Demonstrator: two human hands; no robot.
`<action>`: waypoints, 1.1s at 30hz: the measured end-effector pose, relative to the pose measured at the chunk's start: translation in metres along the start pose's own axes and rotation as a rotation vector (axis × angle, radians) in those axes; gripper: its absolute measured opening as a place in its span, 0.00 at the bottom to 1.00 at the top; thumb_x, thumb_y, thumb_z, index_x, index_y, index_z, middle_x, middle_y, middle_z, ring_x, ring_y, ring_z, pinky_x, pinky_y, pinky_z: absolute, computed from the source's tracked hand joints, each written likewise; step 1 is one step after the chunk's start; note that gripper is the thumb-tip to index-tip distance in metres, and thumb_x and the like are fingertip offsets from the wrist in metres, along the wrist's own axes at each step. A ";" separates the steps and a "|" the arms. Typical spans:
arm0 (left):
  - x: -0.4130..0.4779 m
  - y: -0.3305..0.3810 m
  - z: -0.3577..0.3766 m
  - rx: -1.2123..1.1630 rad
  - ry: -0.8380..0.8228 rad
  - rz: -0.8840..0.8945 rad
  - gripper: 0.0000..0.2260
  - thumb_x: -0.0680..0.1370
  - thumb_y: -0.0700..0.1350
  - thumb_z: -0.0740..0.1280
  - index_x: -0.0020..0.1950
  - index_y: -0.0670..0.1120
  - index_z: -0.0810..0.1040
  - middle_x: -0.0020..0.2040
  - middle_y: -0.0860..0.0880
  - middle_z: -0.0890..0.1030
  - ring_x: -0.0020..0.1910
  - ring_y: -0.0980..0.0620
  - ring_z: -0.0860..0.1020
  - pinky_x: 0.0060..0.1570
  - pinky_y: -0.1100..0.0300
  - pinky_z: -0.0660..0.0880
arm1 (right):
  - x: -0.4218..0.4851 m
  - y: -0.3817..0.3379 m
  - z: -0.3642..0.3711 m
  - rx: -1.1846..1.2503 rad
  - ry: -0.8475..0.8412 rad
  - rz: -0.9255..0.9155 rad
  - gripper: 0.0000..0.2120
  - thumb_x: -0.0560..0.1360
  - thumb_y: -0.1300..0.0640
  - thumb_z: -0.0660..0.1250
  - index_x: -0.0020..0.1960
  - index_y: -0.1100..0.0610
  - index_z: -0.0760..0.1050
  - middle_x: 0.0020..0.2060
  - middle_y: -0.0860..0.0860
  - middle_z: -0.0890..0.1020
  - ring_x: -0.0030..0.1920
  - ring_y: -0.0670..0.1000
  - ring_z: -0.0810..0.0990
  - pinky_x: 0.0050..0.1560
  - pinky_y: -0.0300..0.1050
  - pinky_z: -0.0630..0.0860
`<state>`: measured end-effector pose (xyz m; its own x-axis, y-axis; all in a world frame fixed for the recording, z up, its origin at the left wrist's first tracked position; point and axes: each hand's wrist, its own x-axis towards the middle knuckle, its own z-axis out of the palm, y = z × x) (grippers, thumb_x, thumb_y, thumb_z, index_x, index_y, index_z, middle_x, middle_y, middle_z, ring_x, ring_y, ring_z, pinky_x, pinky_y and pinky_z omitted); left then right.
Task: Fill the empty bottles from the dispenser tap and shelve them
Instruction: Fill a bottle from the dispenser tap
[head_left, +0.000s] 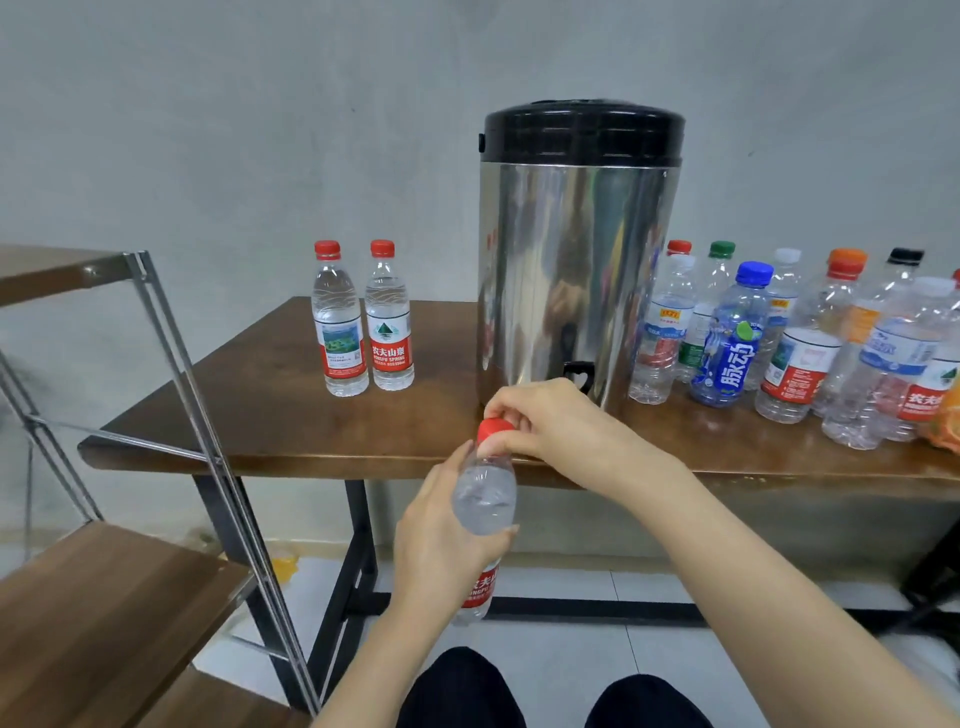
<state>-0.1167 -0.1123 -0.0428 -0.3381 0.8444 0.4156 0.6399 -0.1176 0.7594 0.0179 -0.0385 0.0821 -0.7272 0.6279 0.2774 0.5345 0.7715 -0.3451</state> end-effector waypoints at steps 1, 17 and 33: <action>0.002 -0.002 -0.004 0.014 0.001 -0.003 0.40 0.64 0.50 0.80 0.74 0.57 0.67 0.60 0.61 0.75 0.57 0.57 0.75 0.54 0.60 0.73 | 0.004 -0.005 0.002 -0.074 0.004 0.030 0.22 0.72 0.37 0.69 0.53 0.55 0.75 0.36 0.46 0.75 0.39 0.48 0.74 0.38 0.42 0.69; 0.037 -0.023 -0.060 0.033 0.165 -0.005 0.42 0.64 0.51 0.80 0.76 0.56 0.66 0.64 0.58 0.77 0.61 0.57 0.76 0.58 0.63 0.74 | 0.074 -0.047 0.001 0.064 -0.085 -0.046 0.12 0.78 0.53 0.67 0.60 0.54 0.77 0.51 0.49 0.79 0.52 0.48 0.76 0.48 0.38 0.69; 0.149 -0.021 -0.111 -0.011 0.599 -0.077 0.37 0.70 0.54 0.78 0.75 0.53 0.65 0.70 0.52 0.75 0.66 0.49 0.75 0.62 0.49 0.73 | 0.131 -0.007 0.112 0.025 0.406 0.138 0.21 0.83 0.49 0.58 0.75 0.51 0.64 0.69 0.48 0.72 0.66 0.51 0.66 0.64 0.48 0.70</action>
<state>-0.2578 -0.0419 0.0586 -0.7151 0.4097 0.5664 0.5920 -0.0759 0.8024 -0.1292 0.0268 0.0207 -0.4185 0.7182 0.5560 0.6005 0.6781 -0.4238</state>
